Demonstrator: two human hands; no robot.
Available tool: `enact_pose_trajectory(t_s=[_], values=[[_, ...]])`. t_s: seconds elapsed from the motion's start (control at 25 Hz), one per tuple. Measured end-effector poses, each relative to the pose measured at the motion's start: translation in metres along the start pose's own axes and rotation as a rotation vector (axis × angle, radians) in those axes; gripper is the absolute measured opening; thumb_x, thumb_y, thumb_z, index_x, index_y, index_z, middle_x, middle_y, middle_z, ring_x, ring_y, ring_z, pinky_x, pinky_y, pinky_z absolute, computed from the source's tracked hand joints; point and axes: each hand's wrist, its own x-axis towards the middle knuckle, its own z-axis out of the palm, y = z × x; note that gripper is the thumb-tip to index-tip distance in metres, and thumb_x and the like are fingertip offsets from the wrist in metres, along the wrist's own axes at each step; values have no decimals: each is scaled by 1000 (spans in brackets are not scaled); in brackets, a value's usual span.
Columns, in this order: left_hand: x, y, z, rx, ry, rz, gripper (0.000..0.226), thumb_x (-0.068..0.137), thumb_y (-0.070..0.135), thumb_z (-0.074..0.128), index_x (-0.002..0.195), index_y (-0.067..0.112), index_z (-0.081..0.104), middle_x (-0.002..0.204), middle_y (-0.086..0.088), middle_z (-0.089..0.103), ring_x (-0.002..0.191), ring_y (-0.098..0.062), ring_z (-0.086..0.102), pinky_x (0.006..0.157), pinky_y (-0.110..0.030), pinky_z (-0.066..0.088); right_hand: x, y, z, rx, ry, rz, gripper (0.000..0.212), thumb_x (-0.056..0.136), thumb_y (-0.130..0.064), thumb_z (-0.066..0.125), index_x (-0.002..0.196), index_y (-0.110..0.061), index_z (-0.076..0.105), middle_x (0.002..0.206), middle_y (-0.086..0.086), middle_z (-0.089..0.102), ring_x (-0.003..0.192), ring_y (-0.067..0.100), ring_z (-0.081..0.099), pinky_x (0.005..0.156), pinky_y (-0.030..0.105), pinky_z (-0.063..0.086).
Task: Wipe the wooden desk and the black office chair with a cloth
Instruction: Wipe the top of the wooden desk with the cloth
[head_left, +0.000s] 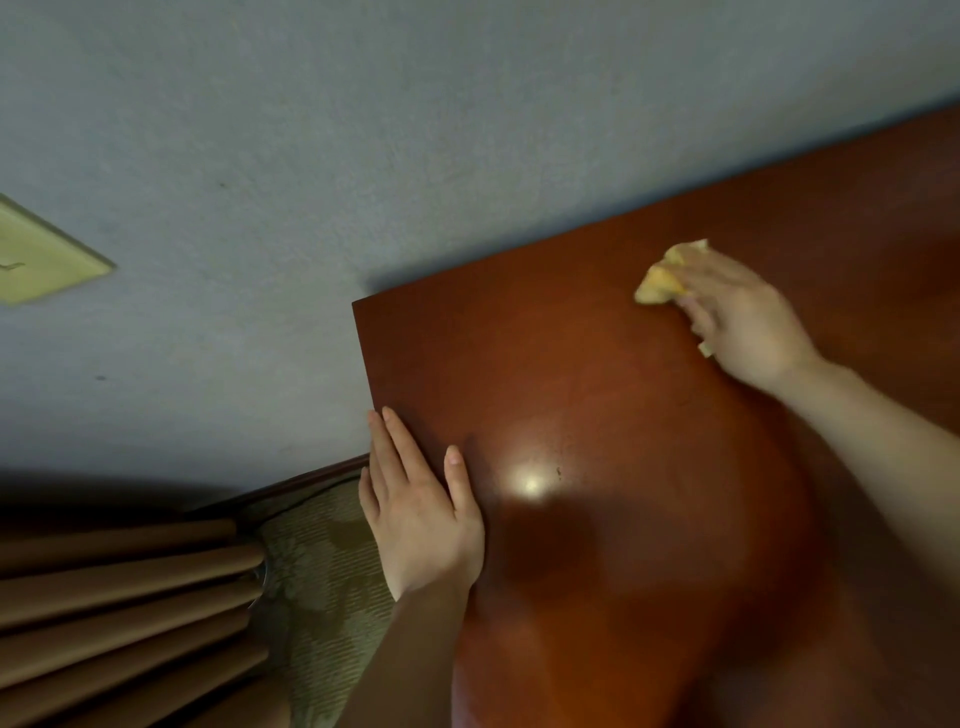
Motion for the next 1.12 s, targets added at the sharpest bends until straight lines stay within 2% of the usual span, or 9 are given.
enact_pose_trajectory(t_s=[0.12,0.2,0.28,0.48,0.72,0.92,1.04,1.12], values=[[1,-2,1,9,-6,3,75,88,57,2,152,19,-4,161,-3,2,146,-20,12,117,-32,3,26,23,-1,-12,114,189,36,95,-7,50,130,-1,53,138,19,49,131,35,41,111,41,30],[1,-3,1,16,-12,7,74,88,57,2,152,20,-5,161,-3,0,146,-20,11,117,-32,3,36,18,4,-22,204,334,33,95,-10,49,126,-5,57,136,16,51,127,34,44,103,40,36],[1,-4,2,26,-13,7,74,88,57,2,152,21,-5,161,-3,-1,146,-20,11,117,-33,3,41,-1,12,-36,226,376,31,94,-12,48,123,-9,59,132,15,54,120,36,47,95,41,39],[1,-6,2,40,-21,0,73,88,58,1,152,24,-5,161,-3,-1,146,-20,11,117,-33,4,11,-66,29,40,80,140,35,93,-15,54,128,-16,58,139,11,50,127,31,45,102,33,33],[1,-4,1,57,-37,-13,67,91,55,7,151,28,-4,161,-2,-2,146,-21,12,117,-35,5,-64,-123,24,150,-152,-206,38,85,-17,66,122,-23,63,134,0,55,124,24,51,103,37,40],[1,-3,0,49,-31,-11,70,87,58,3,151,29,-4,161,-1,-2,146,-21,13,117,-34,5,-118,-121,12,132,-222,-465,33,90,-29,46,116,-27,67,129,-8,58,123,12,52,106,29,38],[1,-3,-1,47,-27,-13,71,87,58,2,151,29,-2,161,-1,-1,146,-21,13,117,-35,6,-121,-105,5,92,-206,-567,28,87,-25,55,112,-24,69,125,-5,62,119,13,55,101,32,45],[1,-2,0,44,-29,-9,71,87,58,3,151,29,-2,161,-1,-1,145,-21,14,117,-35,6,-116,-90,0,71,-193,-563,30,83,-20,61,112,-22,69,127,-2,61,119,17,56,95,37,50]])
